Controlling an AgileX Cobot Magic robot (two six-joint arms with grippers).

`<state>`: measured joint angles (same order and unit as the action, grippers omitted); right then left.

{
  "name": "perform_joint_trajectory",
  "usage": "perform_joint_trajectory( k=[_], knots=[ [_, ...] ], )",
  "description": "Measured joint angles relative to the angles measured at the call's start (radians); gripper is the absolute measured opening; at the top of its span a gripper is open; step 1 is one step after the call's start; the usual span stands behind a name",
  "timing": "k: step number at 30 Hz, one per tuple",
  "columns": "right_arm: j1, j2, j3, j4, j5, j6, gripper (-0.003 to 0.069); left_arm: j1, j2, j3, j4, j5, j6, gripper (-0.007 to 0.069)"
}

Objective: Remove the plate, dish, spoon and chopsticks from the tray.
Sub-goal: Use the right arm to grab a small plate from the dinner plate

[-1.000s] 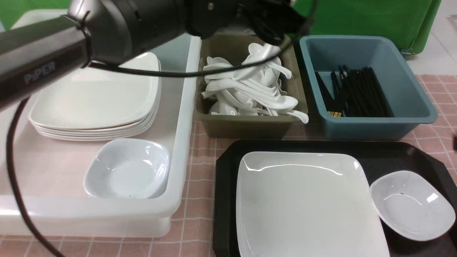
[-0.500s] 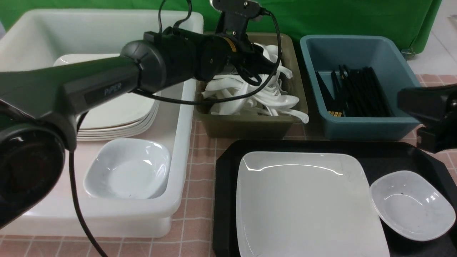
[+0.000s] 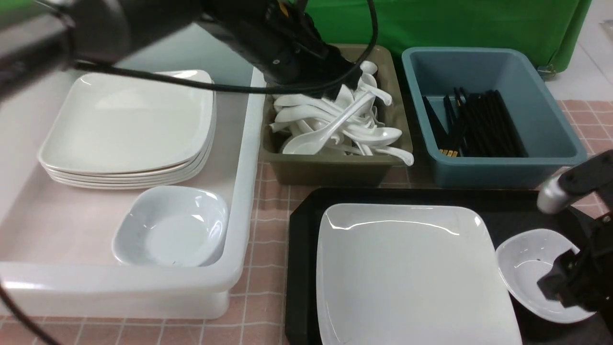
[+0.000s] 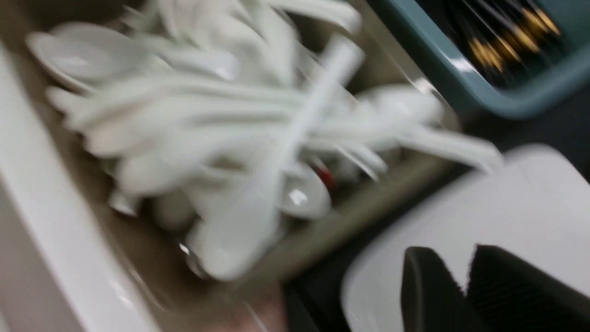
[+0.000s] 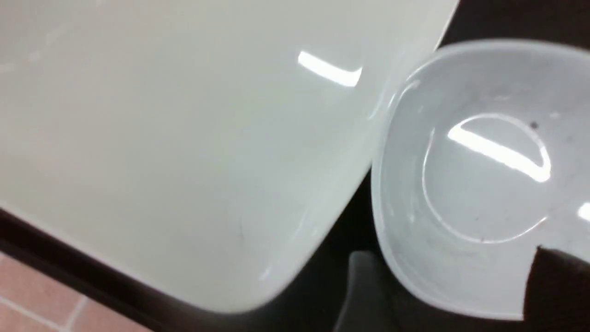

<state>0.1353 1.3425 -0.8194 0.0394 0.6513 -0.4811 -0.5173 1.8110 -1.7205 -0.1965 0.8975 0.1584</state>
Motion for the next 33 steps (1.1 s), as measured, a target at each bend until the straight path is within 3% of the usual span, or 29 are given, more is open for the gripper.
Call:
perform_joint_trajectory(
  k=[5,11,18,21,23,31,33],
  knots=[
    [0.002,0.125,0.0,-0.039,0.0,-0.018,0.0507,-0.065,-0.057,0.106,-0.128,0.107,0.142,-0.0003],
    [0.002,0.232,0.0,-0.055,-0.042,-0.025,0.0507,-0.161,-0.063,0.233,-0.152,0.094,0.18,-0.0006],
    [0.002,0.325,-0.003,-0.1,-0.109,-0.025,0.0502,-0.186,-0.063,0.263,-0.177,0.054,0.183,-0.0006],
    [0.006,0.332,-0.009,-0.108,-0.121,-0.027,0.0419,-0.186,-0.063,0.263,-0.179,0.042,0.183,-0.0005],
    [0.012,0.331,-0.013,-0.109,-0.134,-0.04,0.0319,-0.186,-0.063,0.263,-0.196,0.028,0.183,-0.0003],
    [0.014,0.296,-0.035,-0.126,-0.092,-0.04,0.0263,-0.186,-0.063,0.263,-0.223,0.009,0.183,-0.0003],
    [0.014,0.264,-0.06,-0.125,-0.04,-0.017,0.0216,-0.186,-0.063,0.263,-0.223,0.009,0.183,-0.0003]
  ],
)
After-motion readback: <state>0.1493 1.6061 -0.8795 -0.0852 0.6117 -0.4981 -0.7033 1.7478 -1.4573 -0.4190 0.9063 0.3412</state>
